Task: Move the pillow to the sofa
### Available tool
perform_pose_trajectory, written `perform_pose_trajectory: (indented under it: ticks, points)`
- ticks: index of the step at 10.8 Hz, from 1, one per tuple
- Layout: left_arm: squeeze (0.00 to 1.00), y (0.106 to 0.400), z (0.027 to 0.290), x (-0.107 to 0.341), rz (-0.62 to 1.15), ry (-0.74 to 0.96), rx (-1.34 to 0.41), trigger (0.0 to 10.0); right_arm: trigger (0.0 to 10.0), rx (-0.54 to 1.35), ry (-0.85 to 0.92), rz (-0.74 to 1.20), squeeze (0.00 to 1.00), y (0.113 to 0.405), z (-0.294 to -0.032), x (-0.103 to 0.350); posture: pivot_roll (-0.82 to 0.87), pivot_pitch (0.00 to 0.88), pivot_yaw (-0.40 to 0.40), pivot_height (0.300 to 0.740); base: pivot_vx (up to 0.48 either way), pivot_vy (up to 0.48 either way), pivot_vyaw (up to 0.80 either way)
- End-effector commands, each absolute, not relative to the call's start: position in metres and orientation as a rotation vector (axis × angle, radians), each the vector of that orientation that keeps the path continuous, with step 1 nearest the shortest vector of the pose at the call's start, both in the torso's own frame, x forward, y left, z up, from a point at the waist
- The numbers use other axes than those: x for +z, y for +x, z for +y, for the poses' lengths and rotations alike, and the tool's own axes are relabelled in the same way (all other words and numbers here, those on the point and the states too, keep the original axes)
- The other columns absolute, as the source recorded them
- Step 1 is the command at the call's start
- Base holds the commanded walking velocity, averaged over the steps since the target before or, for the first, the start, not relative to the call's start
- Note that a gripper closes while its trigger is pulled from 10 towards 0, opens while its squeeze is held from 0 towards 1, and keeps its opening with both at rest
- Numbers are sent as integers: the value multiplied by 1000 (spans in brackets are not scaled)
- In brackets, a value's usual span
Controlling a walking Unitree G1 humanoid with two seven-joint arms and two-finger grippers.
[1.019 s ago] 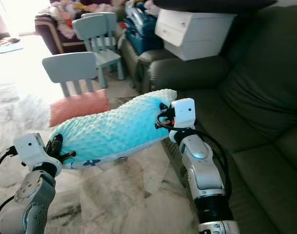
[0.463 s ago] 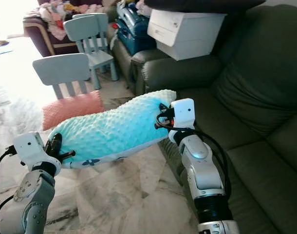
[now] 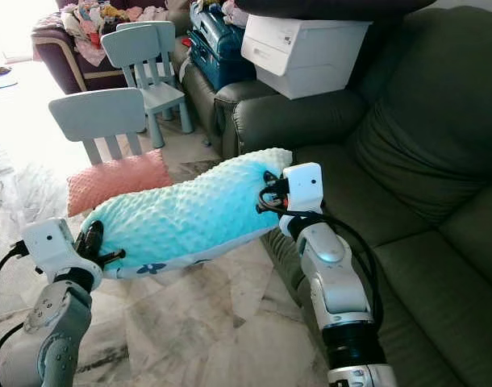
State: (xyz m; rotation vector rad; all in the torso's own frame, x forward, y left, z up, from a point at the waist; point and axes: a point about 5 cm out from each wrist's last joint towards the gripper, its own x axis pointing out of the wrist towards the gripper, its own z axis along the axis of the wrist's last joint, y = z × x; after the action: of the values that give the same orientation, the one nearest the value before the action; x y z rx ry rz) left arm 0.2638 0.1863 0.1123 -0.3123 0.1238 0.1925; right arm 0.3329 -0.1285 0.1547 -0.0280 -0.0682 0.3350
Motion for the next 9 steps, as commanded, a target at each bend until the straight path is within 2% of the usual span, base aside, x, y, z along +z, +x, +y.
perform_pose_trajectory:
  ticks: [1,2,9]
  points:
    - [0,265,189,115,110,-296,201,10000,10000,357,-29,-103,0,334,-123,162,-219,0,32,740,0,0,0]
    - [0,265,189,115,111,-296,200,10000,10000,354,-25,-101,0,334,-123,162,-219,0,33,740,0,0,0]
    - [0,264,189,113,123,-291,201,10000,10000,353,-23,-101,0,334,-123,161,-217,0,34,740,0,290,0]
